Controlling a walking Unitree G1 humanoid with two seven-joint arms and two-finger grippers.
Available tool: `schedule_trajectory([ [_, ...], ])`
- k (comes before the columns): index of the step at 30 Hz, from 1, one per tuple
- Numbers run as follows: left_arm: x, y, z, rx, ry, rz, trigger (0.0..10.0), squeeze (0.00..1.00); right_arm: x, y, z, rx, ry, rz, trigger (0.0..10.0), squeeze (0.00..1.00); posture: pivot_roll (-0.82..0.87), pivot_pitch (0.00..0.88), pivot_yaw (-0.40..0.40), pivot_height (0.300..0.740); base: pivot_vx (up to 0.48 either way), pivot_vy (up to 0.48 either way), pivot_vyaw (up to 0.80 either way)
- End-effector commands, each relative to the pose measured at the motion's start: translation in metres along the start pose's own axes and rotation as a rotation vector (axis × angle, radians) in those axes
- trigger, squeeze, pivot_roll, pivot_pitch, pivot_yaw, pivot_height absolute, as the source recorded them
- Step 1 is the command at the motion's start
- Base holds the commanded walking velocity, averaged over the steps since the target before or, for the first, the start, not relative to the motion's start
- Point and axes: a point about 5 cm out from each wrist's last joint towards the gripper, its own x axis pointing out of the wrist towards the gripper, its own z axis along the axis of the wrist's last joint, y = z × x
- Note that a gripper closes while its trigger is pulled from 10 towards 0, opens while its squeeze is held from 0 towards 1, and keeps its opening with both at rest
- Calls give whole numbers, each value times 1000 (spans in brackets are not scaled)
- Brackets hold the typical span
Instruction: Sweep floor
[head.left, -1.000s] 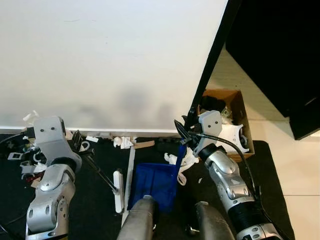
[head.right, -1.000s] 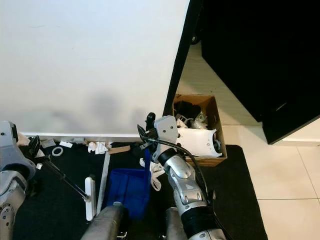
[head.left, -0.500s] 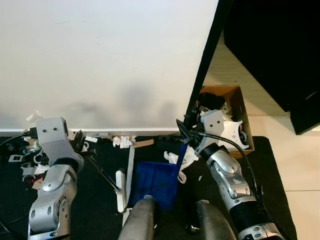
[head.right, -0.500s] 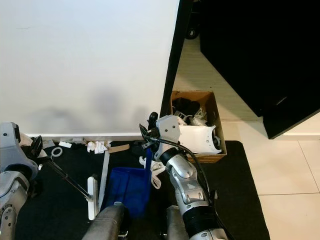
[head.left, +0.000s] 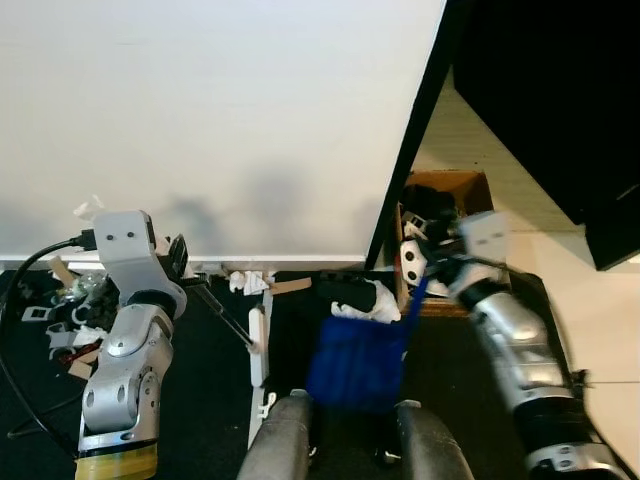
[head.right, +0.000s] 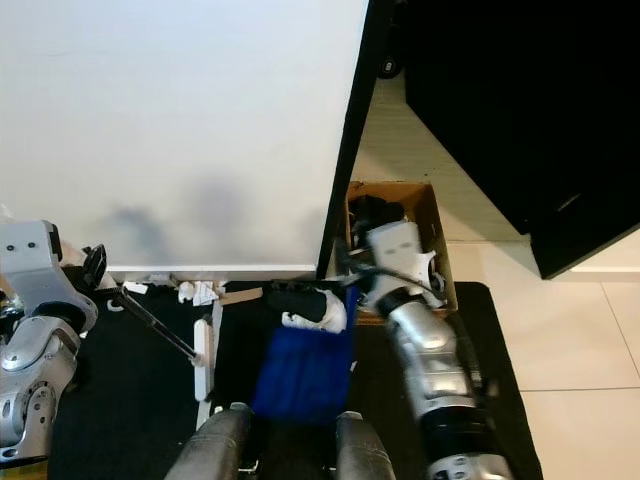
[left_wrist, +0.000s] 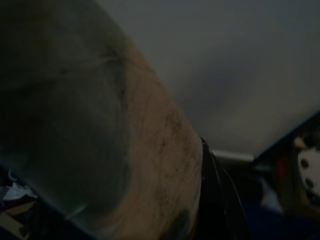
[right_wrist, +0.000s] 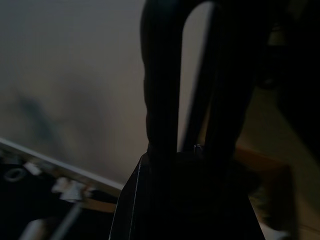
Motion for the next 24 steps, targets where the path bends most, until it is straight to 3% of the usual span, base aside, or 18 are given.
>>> schedule_trajectory([
  [1,2,-6,-3,37,8,-56,10000,0,6,3,3,8,-23,-22,10000,0,121,245,35,740,0,0,0],
  [9,9,-15,-2,32,6,-127,10000,0,12,18,4,26,-10,62,10000,0,121,252,31,740,0,0,0],
  [15,18,-22,1,20,-15,-143,10000,0,8,11,5,14,1,94,10000,0,116,261,30,740,0,0,0],
  [19,27,-26,5,30,-21,-171,10000,0,3,-2,16,5,-22,83,10000,0,72,294,54,740,0,0,0],
  [24,35,-28,7,38,-19,-204,10000,0,-12,-15,24,1,-40,37,10000,0,23,303,95,740,0,0,0],
])
